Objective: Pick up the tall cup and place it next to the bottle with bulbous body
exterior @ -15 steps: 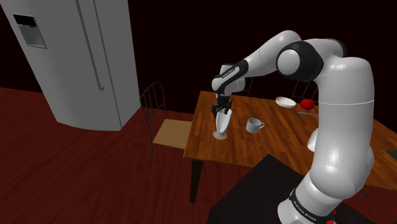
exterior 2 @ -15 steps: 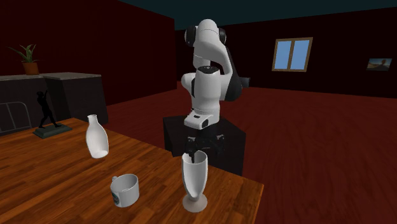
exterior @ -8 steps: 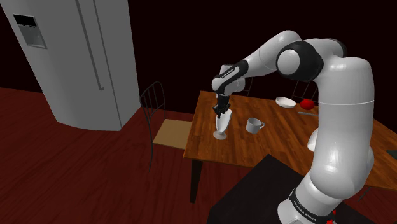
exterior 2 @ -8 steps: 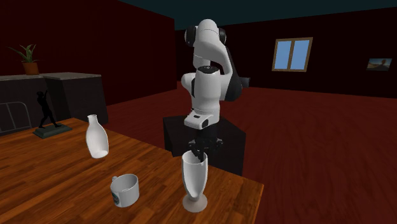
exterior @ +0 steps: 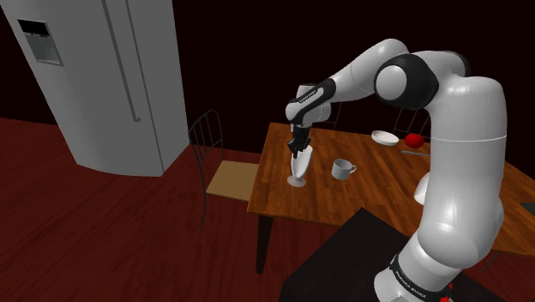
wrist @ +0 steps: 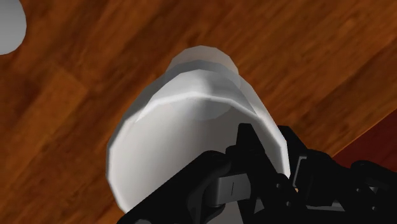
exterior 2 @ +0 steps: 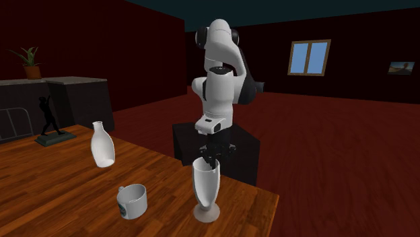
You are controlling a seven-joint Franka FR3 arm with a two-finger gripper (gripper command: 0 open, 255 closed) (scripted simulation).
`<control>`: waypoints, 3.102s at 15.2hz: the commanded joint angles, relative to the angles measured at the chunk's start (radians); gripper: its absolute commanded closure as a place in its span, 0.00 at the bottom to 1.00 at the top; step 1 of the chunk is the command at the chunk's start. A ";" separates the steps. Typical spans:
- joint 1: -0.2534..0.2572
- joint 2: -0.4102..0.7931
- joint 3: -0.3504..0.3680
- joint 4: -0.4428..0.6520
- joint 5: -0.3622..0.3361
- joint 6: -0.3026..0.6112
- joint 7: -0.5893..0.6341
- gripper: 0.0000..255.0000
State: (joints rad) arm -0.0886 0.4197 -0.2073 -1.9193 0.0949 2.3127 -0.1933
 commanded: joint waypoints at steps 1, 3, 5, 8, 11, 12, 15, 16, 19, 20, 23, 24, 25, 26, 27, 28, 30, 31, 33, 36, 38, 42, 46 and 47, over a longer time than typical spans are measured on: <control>0.001 -0.019 -0.003 0.003 -0.005 -0.021 0.002 1.00; 0.003 -0.035 -0.005 0.009 -0.010 -0.043 0.005 1.00; 0.005 -0.051 -0.008 0.015 -0.014 -0.064 0.007 1.00; 0.007 -0.073 -0.010 0.027 -0.021 -0.098 0.011 1.00; 0.009 -0.094 -0.013 0.040 -0.027 -0.131 0.015 1.00; 0.009 -0.101 -0.014 0.045 -0.029 -0.143 0.016 1.00; 0.011 -0.120 -0.016 0.061 -0.034 -0.177 0.019 1.00; 0.011 -0.126 -0.016 0.067 -0.036 -0.189 0.020 1.00; 0.012 -0.142 -0.018 0.086 -0.041 -0.224 0.023 1.00; 0.013 -0.148 -0.018 0.092 -0.042 -0.236 0.024 1.00; 0.014 -0.162 -0.020 0.114 -0.047 -0.272 0.026 1.00; 0.014 -0.167 -0.020 0.122 -0.048 -0.284 0.027 1.00; 0.014 -0.171 -0.021 0.130 -0.049 -0.296 0.028 1.00; 0.014 -0.175 -0.021 0.138 -0.050 -0.308 0.028 1.00; 0.014 -0.179 -0.021 0.146 -0.051 -0.320 0.029 1.00; 0.015 -0.183 -0.021 0.155 -0.052 -0.333 0.029 1.00; 0.015 -0.190 -0.022 0.173 -0.054 -0.357 0.031 1.00; 0.015 -0.193 -0.022 0.182 -0.055 -0.370 0.031 1.00; 0.015 -0.199 -0.023 0.202 -0.057 -0.395 0.032 1.00; 0.015 -0.205 -0.023 0.233 -0.059 -0.433 0.033 1.00; 0.015 -0.209 -0.024 0.256 -0.060 -0.459 0.033 1.00; 0.014 -0.213 -0.025 0.304 -0.061 -0.511 0.034 1.00; 0.013 -0.214 -0.025 0.357 -0.062 -0.565 0.034 1.00; 0.013 -0.213 -0.026 0.371 -0.062 -0.578 0.034 1.00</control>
State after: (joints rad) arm -0.0750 0.2070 -0.2322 -1.5621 0.0335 1.7481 -0.1586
